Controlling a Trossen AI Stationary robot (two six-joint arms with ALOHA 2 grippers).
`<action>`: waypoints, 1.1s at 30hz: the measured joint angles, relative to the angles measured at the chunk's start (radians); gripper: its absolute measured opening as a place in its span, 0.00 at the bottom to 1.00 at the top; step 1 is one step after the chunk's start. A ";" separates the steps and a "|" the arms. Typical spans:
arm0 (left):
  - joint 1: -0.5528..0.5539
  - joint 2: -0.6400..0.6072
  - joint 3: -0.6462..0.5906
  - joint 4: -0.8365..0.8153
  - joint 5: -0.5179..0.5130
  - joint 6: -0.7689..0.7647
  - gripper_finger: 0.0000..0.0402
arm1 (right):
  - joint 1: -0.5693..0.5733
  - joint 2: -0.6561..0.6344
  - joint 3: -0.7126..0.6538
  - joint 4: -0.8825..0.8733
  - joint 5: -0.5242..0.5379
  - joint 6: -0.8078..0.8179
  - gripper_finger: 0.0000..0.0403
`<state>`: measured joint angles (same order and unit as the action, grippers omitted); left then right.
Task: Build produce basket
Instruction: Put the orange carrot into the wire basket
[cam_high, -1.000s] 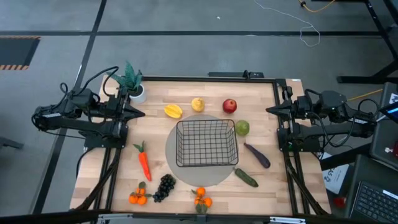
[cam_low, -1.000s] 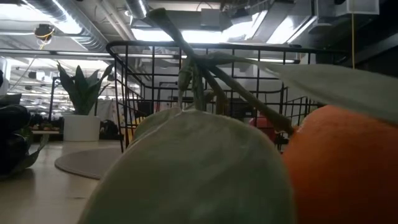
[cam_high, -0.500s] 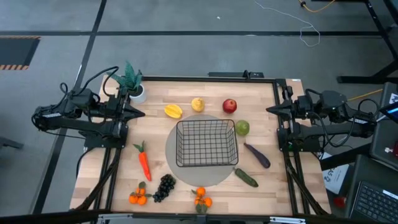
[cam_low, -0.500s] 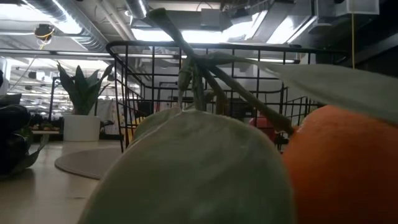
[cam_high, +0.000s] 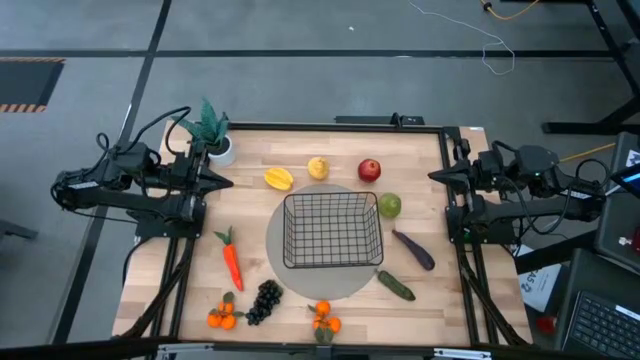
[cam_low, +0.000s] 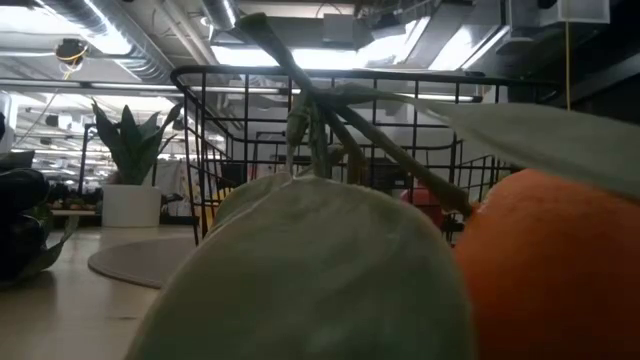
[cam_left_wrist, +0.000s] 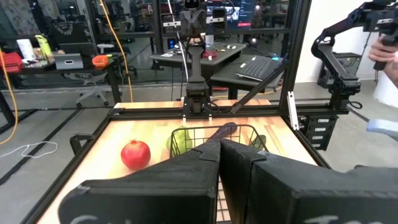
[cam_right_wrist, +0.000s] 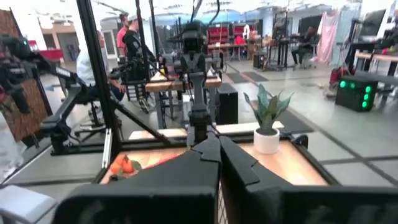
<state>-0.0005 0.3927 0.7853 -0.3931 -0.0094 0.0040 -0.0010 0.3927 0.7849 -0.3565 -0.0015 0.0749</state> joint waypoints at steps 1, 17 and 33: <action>0.000 0.000 0.000 0.000 0.000 0.000 0.00 | 0.000 0.003 0.000 0.017 0.000 -0.004 0.00; 0.000 0.000 0.000 0.000 0.000 0.000 0.00 | 0.000 0.122 0.000 0.064 0.482 -0.097 0.00; 0.000 0.000 0.000 0.000 0.000 0.000 0.00 | 0.000 0.235 0.000 0.010 0.627 -0.045 0.00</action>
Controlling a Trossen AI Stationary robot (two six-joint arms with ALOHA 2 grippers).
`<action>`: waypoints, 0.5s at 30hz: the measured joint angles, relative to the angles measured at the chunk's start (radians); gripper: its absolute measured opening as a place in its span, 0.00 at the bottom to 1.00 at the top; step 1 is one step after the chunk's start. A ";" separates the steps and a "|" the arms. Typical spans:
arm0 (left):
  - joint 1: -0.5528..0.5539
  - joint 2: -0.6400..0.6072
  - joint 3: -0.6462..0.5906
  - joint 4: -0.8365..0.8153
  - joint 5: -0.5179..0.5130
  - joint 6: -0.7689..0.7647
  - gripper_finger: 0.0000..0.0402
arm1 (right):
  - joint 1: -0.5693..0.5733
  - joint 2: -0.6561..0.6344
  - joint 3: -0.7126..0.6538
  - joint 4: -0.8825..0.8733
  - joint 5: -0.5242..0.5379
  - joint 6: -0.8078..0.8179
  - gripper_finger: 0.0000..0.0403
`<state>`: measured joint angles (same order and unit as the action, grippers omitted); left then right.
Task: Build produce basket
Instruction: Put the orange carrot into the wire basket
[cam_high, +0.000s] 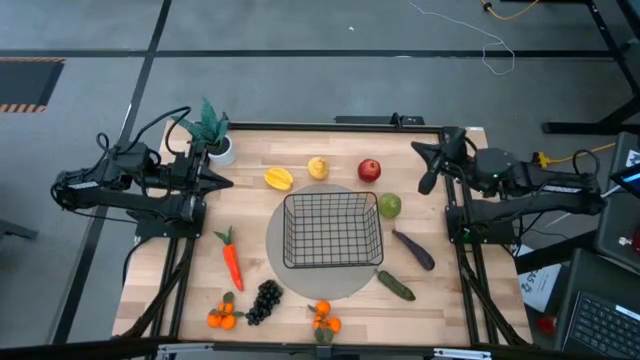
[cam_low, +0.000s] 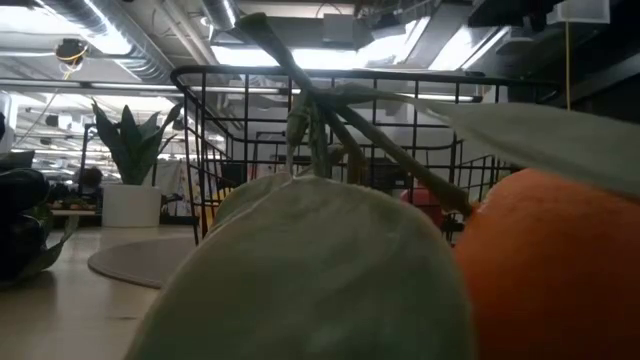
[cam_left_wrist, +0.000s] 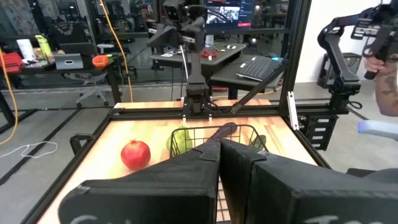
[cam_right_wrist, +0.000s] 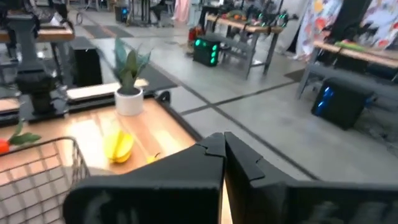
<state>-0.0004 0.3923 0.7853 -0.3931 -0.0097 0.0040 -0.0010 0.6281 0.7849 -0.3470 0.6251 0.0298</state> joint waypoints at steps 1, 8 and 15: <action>0.000 0.000 0.000 0.000 0.000 0.000 0.00 | 0.000 0.007 0.000 -0.010 -0.016 0.016 0.00; 0.000 0.000 0.000 0.000 0.000 0.000 0.00 | 0.000 0.034 0.000 -0.070 -0.103 0.089 0.00; 0.000 0.000 0.000 0.000 0.000 0.000 0.00 | 0.000 0.028 0.000 -0.115 -0.103 0.096 0.00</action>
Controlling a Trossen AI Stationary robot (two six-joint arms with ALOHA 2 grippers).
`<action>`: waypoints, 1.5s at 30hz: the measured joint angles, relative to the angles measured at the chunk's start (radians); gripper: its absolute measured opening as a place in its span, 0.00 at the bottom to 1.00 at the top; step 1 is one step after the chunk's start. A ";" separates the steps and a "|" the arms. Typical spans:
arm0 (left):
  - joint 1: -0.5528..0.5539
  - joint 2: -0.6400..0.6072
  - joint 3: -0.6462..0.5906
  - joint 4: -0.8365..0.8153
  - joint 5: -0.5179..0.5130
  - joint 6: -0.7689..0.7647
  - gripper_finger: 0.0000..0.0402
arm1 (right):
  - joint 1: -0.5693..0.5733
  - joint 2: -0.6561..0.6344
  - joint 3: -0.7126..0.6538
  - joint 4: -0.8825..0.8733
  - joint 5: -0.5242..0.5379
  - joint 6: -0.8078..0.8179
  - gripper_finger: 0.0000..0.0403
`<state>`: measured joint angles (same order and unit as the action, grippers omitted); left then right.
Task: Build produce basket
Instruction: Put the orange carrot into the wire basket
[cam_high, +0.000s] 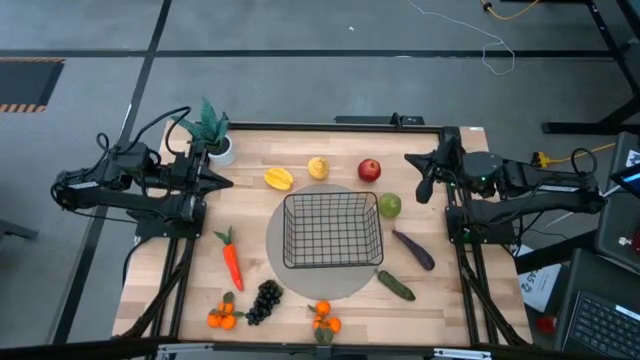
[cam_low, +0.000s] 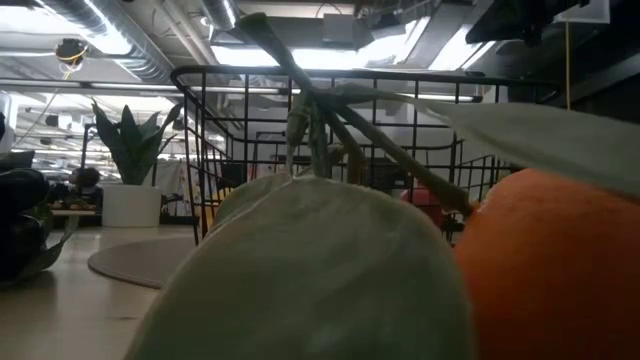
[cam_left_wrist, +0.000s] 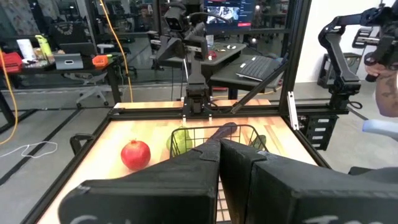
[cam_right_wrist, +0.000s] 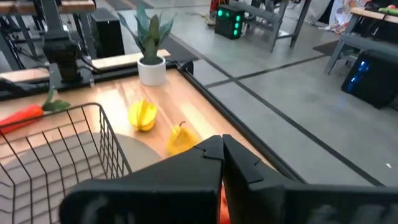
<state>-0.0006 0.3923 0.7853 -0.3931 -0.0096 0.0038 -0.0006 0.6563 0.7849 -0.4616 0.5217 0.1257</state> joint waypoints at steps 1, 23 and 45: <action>0.000 0.000 0.000 0.000 0.000 0.000 0.00 | 0.000 0.000 0.000 -0.002 0.000 0.000 0.00; 0.000 0.000 0.000 0.013 -0.034 0.295 0.00 | 0.000 0.001 0.000 -0.030 0.000 -0.015 0.00; 0.000 0.000 0.000 0.145 -0.017 0.286 0.00 | 0.000 0.005 0.000 0.024 -0.001 -0.072 0.00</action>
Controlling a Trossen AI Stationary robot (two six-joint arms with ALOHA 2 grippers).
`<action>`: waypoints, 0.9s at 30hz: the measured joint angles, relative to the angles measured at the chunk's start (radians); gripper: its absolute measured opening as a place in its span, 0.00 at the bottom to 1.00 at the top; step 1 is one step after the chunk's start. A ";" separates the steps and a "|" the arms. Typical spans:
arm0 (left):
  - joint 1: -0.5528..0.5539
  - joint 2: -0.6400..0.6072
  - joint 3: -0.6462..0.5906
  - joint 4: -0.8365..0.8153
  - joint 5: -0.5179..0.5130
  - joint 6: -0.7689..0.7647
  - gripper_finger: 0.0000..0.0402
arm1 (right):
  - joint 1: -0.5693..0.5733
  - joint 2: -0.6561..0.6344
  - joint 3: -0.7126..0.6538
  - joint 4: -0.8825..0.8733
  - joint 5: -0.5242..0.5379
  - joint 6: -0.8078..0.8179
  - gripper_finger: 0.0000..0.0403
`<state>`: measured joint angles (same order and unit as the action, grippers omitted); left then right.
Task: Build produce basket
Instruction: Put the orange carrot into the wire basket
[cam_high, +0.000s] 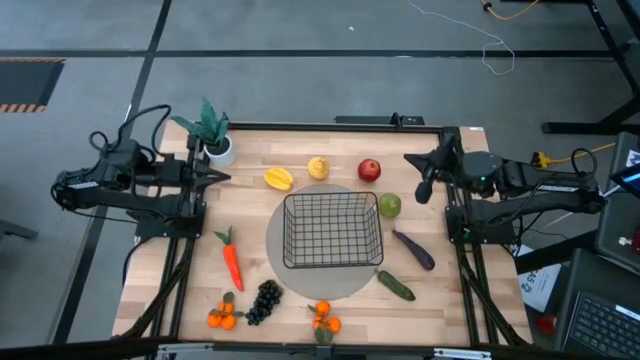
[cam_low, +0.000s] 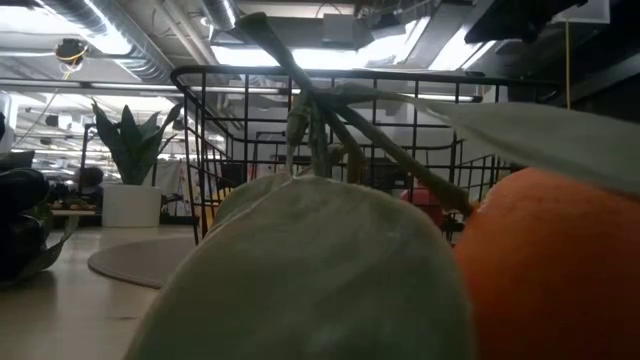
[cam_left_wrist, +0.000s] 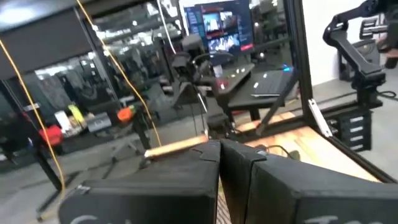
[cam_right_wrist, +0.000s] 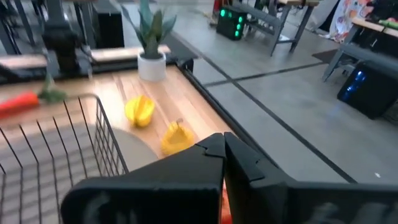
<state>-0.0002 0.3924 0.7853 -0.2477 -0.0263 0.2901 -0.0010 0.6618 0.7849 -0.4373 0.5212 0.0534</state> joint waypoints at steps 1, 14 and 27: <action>0.000 0.000 0.000 0.013 -0.006 0.008 0.00 | 0.000 0.003 0.000 0.017 -0.002 0.002 0.00; 0.000 0.046 0.001 0.025 -0.016 -0.121 0.01 | 0.000 0.039 0.000 0.073 -0.026 0.002 0.30; 0.000 0.163 0.001 0.040 -0.106 -0.183 0.28 | 0.000 0.050 0.000 0.051 -0.026 0.017 0.37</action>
<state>-0.0006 0.5554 0.7860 -0.2076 -0.1327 0.1070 -0.0006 0.7116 0.7849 -0.3859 0.4950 0.0707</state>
